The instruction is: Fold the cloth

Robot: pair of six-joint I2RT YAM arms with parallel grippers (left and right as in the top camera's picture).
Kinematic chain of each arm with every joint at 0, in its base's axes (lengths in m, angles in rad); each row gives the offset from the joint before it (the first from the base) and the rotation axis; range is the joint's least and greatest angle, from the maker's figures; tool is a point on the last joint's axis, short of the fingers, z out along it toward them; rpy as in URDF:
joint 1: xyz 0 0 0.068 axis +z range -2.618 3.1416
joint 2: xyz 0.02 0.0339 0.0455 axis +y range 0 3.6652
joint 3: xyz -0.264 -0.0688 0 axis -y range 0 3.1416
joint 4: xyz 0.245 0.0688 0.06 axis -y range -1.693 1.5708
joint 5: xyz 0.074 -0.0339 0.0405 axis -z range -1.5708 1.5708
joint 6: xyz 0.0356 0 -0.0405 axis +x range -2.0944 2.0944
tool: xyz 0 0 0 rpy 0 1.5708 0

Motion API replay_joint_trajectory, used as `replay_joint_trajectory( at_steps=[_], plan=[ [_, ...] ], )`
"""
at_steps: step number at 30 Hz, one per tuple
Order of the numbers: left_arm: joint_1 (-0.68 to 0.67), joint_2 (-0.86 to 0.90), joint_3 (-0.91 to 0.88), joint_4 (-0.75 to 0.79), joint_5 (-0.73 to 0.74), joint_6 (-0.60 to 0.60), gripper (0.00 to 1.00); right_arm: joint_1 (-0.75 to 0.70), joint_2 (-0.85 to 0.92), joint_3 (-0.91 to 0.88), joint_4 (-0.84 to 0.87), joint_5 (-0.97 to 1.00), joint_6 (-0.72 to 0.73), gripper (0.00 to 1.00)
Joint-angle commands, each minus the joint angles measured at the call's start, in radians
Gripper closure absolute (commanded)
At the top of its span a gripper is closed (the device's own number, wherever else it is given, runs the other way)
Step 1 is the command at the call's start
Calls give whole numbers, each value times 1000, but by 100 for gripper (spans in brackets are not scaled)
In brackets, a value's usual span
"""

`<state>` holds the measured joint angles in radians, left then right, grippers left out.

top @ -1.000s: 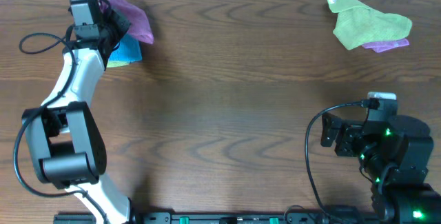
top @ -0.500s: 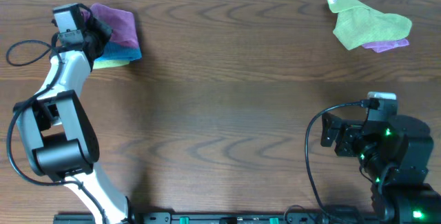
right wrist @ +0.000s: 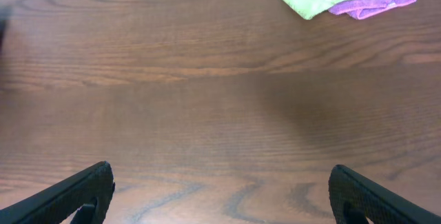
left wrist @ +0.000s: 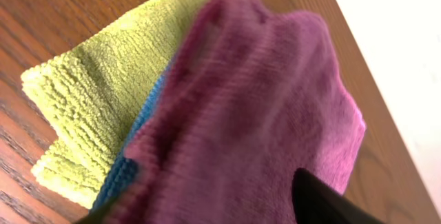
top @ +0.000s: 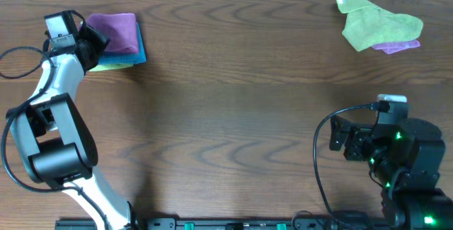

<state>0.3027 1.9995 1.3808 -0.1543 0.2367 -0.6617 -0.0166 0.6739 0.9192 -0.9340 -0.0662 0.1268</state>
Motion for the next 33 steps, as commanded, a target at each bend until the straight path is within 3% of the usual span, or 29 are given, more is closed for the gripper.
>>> replay_joint_trajectory(
  at_steps=[1, 3, 9, 18, 26, 33],
  plan=[
    [7, 8, 19, -3, -8, 12, 20, -6, -2, -6, -2, 10, 18, 1],
    [7, 4, 19, -3, -8, 13, 4, -6, -2, -6, -2, 10, 18, 1],
    [16, -101, 19, -27, -13, 73, 5, -6, -2, -6, -2, 10, 18, 1],
    [37, -397, 19, -293, -18, 76, 5, -6, -2, -6, -2, 10, 18, 1],
    [-1, -666, 19, -500, 224, 149, 4, -6, -2, -6, -2, 10, 18, 1],
    [-14, -820, 19, -666, 236, 149, 5, -6, -2, -6, -2, 10, 18, 1]
  ],
)
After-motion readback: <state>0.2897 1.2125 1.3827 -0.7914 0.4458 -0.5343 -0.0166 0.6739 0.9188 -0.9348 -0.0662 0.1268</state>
